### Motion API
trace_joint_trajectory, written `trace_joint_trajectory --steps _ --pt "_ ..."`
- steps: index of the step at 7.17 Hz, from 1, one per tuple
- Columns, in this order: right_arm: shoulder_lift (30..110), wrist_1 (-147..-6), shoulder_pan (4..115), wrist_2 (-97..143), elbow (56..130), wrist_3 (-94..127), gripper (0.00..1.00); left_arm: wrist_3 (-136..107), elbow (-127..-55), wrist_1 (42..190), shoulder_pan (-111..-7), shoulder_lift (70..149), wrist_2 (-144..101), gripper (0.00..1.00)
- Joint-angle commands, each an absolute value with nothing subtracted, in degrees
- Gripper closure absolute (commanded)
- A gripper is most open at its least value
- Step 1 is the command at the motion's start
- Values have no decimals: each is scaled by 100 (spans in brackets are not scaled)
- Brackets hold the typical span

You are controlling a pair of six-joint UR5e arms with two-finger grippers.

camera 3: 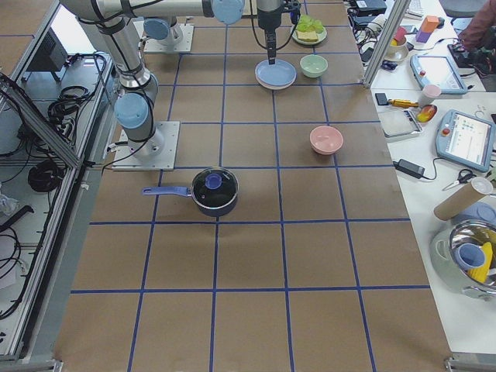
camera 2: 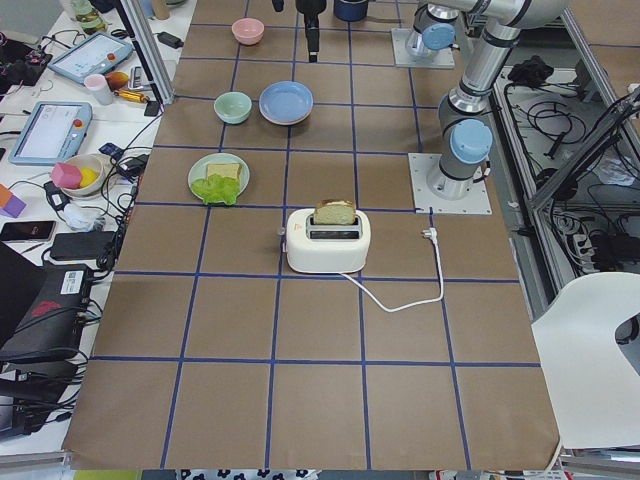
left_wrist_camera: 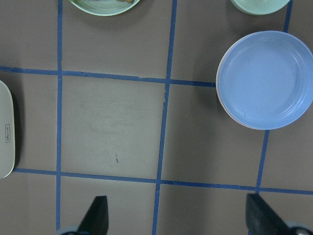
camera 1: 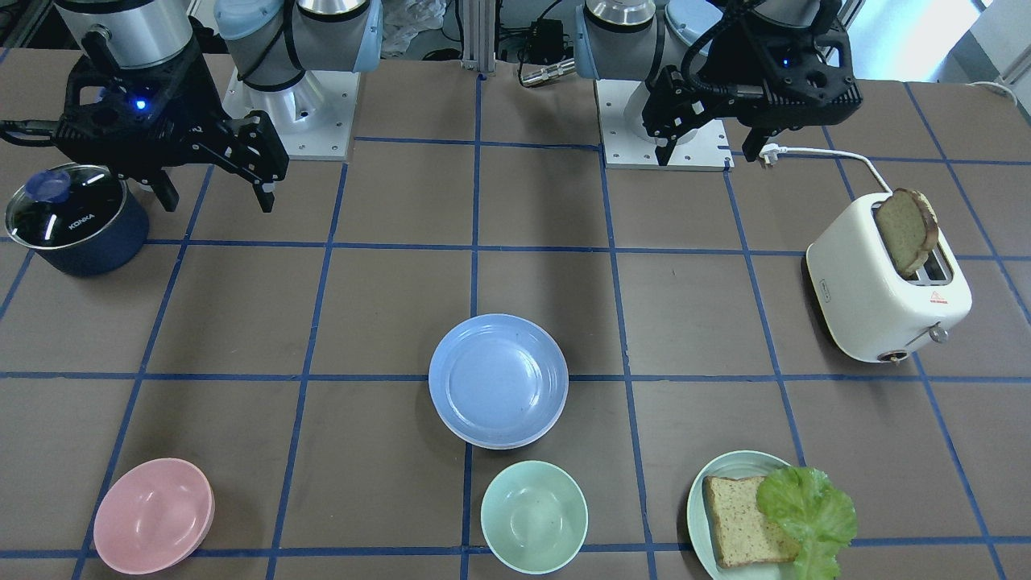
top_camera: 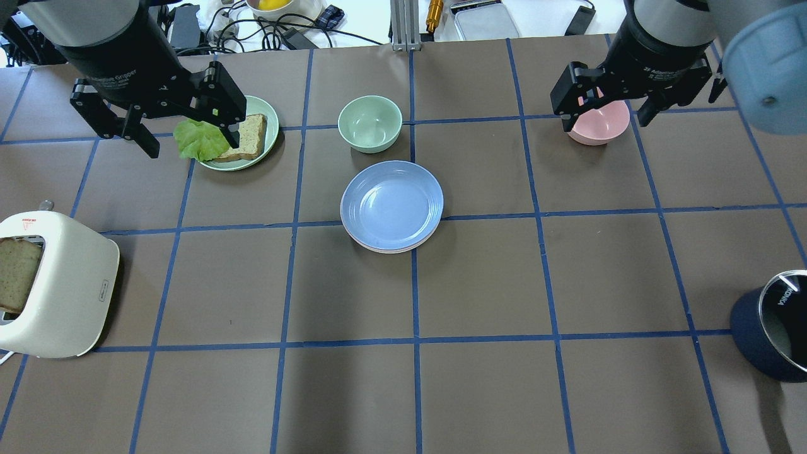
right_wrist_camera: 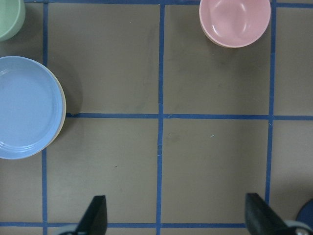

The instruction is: Stack three plates with pink and blue

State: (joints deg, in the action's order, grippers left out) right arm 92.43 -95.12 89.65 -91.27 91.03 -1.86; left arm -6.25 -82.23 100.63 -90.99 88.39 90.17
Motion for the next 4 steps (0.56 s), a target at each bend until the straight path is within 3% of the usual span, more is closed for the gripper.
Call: trace_joint_trajectory --steps 1,4 --pt "9272 -9404 8991 -9211 9071 -202 0 -606 -8182 10116 -9001 8764 9043 0" --pt "9290 -9361 9000 -8877 9105 -123 0 -607 -7858 10842 -8895 8517 9009 0"
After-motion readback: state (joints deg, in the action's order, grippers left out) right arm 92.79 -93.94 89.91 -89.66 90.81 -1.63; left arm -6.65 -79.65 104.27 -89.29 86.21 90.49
